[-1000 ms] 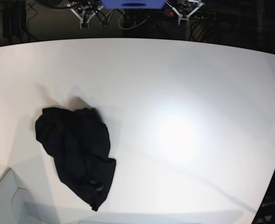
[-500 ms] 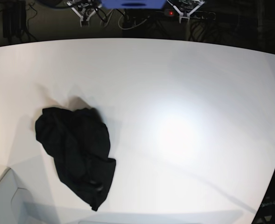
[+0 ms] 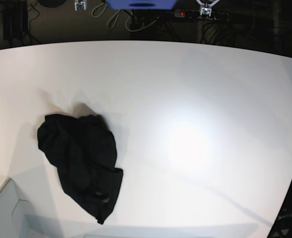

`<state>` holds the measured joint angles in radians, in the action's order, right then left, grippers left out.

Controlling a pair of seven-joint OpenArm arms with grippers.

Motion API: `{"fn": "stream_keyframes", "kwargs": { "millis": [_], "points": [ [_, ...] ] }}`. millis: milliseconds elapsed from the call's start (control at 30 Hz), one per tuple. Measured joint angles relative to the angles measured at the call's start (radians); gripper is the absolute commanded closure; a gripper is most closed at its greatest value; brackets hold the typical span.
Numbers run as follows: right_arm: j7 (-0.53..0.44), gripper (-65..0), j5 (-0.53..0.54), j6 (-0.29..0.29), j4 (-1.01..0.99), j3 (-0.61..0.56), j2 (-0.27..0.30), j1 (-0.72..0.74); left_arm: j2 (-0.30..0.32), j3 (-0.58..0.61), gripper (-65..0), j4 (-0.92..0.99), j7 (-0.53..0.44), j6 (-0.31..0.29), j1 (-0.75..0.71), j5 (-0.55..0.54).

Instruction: Layout the t-shirt on the table in an organized manner, then fold the t-shirt properly

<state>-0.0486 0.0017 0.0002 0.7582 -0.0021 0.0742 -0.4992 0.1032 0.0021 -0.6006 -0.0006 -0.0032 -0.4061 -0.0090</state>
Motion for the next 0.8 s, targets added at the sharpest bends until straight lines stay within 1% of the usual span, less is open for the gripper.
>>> {"fn": "stream_keyframes", "kwargs": {
  "millis": [133, 200, 267, 300, 367, 500, 633, 700, 800],
  "points": [
    [-0.001, 0.0, 0.001, 0.0, 0.238, 0.006, 0.053, -0.129, 0.027, -0.003, 0.0, -0.221, 0.019, 0.009, -0.134, 0.001],
    [0.011, 0.0, 0.002, 0.0, 0.36, 0.012, 0.063, -0.192, 0.037, -0.001, 0.0, -0.347, 0.014, 0.003, -0.197, 0.002],
    [0.007, 0.0, 0.002, 0.003, 0.474, 0.039, 0.061, -0.255, 0.042, -0.002, 0.0, -0.476, 0.019, 0.006, -0.259, 0.0],
    [0.026, 0.0, 0.003, 0.003, 0.53, 0.058, 0.06, -0.28, 0.046, -0.001, 0.0, -0.552, 0.027, 0.011, -0.292, -0.009],
    [0.016, 0.0, 0.003, 0.003, 0.642, 0.098, 0.064, -0.325, 0.064, 0.0, 0.0, -0.689, 0.016, 0.008, -0.352, -0.061],
    [0.016, 0.0, 0.002, 0.003, 0.821, 0.168, 0.064, -0.361, 0.131, -0.001, 0.0, -0.911, 0.017, 0.011, -0.443, -0.198],
    [0.03, 0.0, 0.003, 0.003, 0.947, 0.198, 0.063, -0.364, 0.209, -0.001, 0.0, -1.058, 0.019, 0.012, -0.492, -0.291],
    [0.079, 0.0, 0.003, 0.003, 1.004, 0.198, 0.05, -0.347, 0.241, -0.002, 0.0, -1.116, 0.023, 0.019, -0.509, -0.318],
    [0.166, 0.0, 0.003, 0.003, 1.095, 0.198, 0.008, -0.283, 0.251, -0.001, 0.0, -1.187, 0.027, 0.019, -0.52, -0.325]
  ]
}}
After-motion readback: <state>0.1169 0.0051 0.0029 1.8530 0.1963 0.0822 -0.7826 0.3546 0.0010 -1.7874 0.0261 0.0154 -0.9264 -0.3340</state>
